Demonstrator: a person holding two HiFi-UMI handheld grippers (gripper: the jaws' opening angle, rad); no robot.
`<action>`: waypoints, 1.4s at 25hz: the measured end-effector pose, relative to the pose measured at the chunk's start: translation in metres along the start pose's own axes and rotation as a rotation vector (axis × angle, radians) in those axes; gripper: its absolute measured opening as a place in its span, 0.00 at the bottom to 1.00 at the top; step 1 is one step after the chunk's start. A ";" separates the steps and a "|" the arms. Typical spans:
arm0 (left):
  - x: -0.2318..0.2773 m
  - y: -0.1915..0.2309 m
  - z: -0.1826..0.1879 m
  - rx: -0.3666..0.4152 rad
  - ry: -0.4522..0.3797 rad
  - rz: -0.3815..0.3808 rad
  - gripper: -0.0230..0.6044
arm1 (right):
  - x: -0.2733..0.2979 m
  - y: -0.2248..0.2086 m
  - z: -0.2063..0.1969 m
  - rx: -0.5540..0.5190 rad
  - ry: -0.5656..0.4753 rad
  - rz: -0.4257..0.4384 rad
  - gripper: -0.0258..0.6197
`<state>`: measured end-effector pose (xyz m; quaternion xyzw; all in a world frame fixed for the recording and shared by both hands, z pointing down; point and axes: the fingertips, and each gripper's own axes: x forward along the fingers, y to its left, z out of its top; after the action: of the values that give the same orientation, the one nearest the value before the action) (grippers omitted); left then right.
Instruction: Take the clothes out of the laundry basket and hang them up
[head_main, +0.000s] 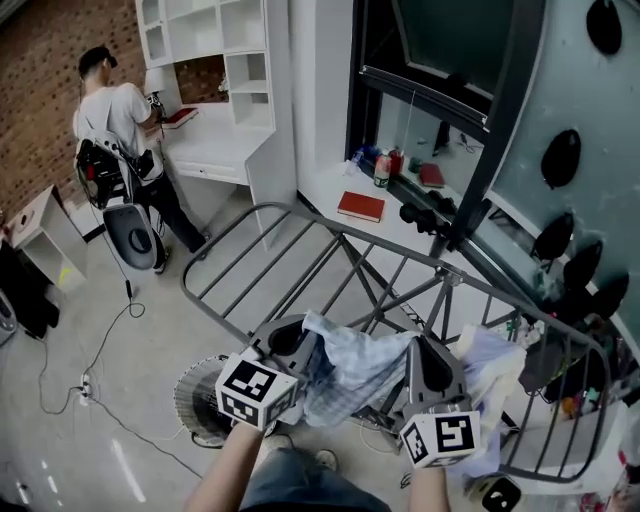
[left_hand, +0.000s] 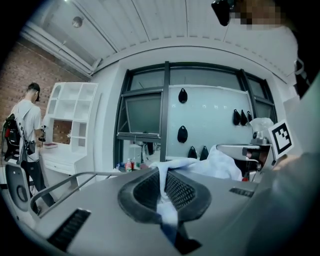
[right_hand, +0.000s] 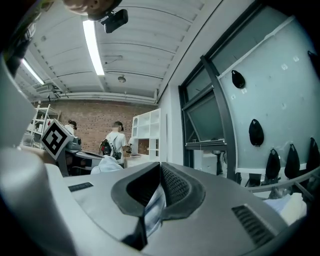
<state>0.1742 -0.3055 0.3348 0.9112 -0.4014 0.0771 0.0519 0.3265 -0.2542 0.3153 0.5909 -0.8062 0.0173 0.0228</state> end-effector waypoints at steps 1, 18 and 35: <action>0.005 -0.001 0.000 0.002 0.003 -0.004 0.08 | 0.001 -0.004 0.000 -0.002 0.001 -0.009 0.06; 0.105 0.024 -0.012 -0.024 0.020 -0.089 0.08 | 0.064 -0.056 -0.022 -0.024 0.045 -0.161 0.06; 0.201 0.057 -0.030 0.003 0.095 -0.161 0.08 | 0.130 -0.111 -0.053 -0.070 0.184 -0.323 0.06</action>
<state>0.2628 -0.4851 0.4030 0.9359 -0.3238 0.1167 0.0755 0.3946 -0.4086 0.3758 0.7075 -0.6954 0.0391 0.1195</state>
